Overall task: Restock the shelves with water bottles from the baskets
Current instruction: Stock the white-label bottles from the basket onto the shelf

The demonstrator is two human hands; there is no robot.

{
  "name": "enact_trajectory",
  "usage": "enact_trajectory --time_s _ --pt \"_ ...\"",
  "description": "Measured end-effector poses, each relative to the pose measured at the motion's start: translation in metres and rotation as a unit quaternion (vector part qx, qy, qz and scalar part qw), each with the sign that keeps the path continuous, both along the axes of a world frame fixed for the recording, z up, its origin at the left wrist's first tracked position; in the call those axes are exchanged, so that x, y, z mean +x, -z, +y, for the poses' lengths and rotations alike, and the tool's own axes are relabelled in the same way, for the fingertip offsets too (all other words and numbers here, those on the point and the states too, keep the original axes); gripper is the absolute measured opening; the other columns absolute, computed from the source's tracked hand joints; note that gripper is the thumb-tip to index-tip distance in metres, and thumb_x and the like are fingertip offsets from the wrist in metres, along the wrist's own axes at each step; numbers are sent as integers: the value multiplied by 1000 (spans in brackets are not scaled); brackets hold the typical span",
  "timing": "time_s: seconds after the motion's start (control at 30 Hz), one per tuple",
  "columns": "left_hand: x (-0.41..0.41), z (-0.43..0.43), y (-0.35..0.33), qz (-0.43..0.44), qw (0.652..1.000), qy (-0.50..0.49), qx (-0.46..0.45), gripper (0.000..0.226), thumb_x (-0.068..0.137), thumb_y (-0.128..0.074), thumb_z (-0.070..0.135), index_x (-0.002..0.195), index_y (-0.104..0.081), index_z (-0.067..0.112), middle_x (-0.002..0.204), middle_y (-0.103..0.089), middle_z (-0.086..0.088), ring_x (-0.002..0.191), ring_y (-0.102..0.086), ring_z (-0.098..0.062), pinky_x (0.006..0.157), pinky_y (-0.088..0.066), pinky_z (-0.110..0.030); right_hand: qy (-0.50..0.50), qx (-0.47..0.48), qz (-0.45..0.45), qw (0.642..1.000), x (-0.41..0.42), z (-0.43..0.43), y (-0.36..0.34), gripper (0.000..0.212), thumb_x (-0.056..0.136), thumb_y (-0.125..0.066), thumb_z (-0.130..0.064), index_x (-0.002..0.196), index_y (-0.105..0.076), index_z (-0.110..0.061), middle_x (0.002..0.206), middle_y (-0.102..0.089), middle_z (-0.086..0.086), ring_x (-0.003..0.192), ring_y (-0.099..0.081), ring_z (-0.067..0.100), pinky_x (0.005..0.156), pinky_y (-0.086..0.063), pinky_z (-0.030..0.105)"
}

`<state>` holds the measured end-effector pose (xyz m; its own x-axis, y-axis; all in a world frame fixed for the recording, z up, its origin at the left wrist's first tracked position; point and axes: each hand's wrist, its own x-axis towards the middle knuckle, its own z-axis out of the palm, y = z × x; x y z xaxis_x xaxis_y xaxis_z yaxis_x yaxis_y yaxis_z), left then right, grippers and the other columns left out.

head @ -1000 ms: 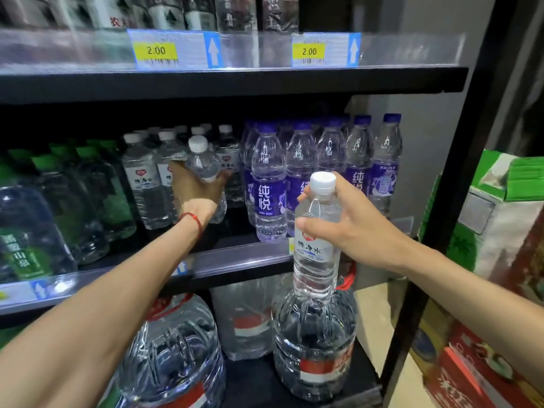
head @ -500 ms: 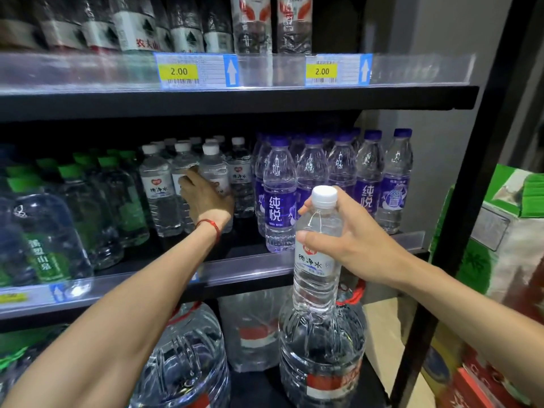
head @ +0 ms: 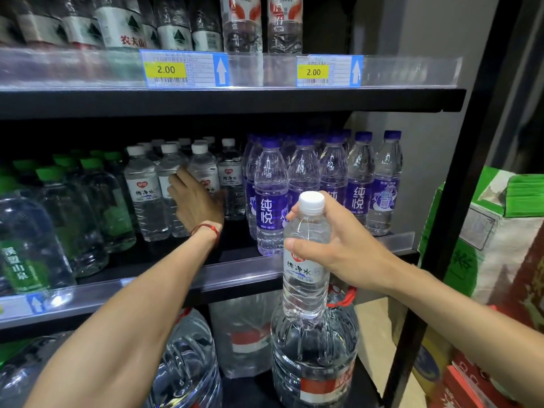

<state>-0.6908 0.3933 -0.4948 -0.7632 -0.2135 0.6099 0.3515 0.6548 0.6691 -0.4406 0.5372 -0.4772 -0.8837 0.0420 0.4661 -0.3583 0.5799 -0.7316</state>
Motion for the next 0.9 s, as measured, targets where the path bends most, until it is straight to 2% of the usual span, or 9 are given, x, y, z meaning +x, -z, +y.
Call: enact_trajectory --time_s 0.17,0.27,0.33,0.43,0.57,0.63,0.7,0.8,0.9 --pt "-7 1 -2 -13 999 1 -36 88 76 -89 29 146 -38 12 146 -37 -18 131 -40 -39 72 -54 -56 -6 -2 -8 1000 -2 -1 -2 36 93 -78 -26 121 -58 -19 115 -64 -11 113 -62 10 104 -52 37" --pt "-8 2 -1 -3 999 -4 -39 88 76 -88 25 148 -38 14 144 -39 -18 130 -41 -39 74 -53 -56 -18 3 -11 1000 -3 -2 -5 36 93 -78 -24 121 -57 -17 109 -63 -13 107 -63 10 100 -52 31" --pt "-8 0 0 0 999 6 -44 90 75 -88 22 149 -37 14 145 -39 -18 130 -42 -40 79 -53 -55 -14 24 -2 1000 -5 -2 -6 38 93 -78 -26 122 -56 -17 111 -63 -9 109 -61 13 100 -49 31" --pt "-3 -8 -3 -18 998 35 -53 90 77 -86 20 150 -34 10 146 -40 -18 132 -42 -40 90 -51 -56 -17 63 -1 998 -8 -3 -9 41 93 -79 -33 121 -54 -18 119 -59 3 112 -56 22 103 -45 42" --pt "17 -33 -17 -16 987 92 -132 78 86 -75 22 149 -33 5 145 -43 -19 133 -43 -40 98 -46 -54 -51 101 2 994 -12 -11 -18 40 92 -79 -38 114 -52 -18 109 -56 2 101 -54 23 95 -47 46" --pt "32 -50 -22 -46 955 142 -258 74 86 -71 24 148 -34 9 147 -42 -18 135 -42 -39 102 -46 -54 -61 134 20 989 -15 -16 -23 39 93 -78 -38 115 -51 -22 109 -51 -1 100 -51 18 92 -44 37" --pt "52 -68 -29 -80 911 161 -371 67 90 -67 39 145 -38 14 140 -47 -15 131 -47 -38 101 -48 -53 -67 159 32 984 -17 -20 -28 39 92 -78 -39 117 -51 -25 111 -47 -3 102 -49 14 90 -40 29" --pt "84 -93 -42 -85 870 165 -456 52 94 -57 54 133 -51 20 125 -55 -3 117 -58 -29 90 -52 -46 -76 185 54 978 -19 -26 -42 44 88 -79 -42 118 -55 -21 112 -48 3 106 -50 19 95 -40 28" --pt "114 -112 -56 -79 823 206 -524 44 94 -53 56 127 -53 26 116 -50 9 112 -56 -21 87 -51 -44 -86 193 94 973 -23 -37 -59 44 85 -82 -42 114 -56 -23 109 -48 -1 101 -50 14 88 -40 22"
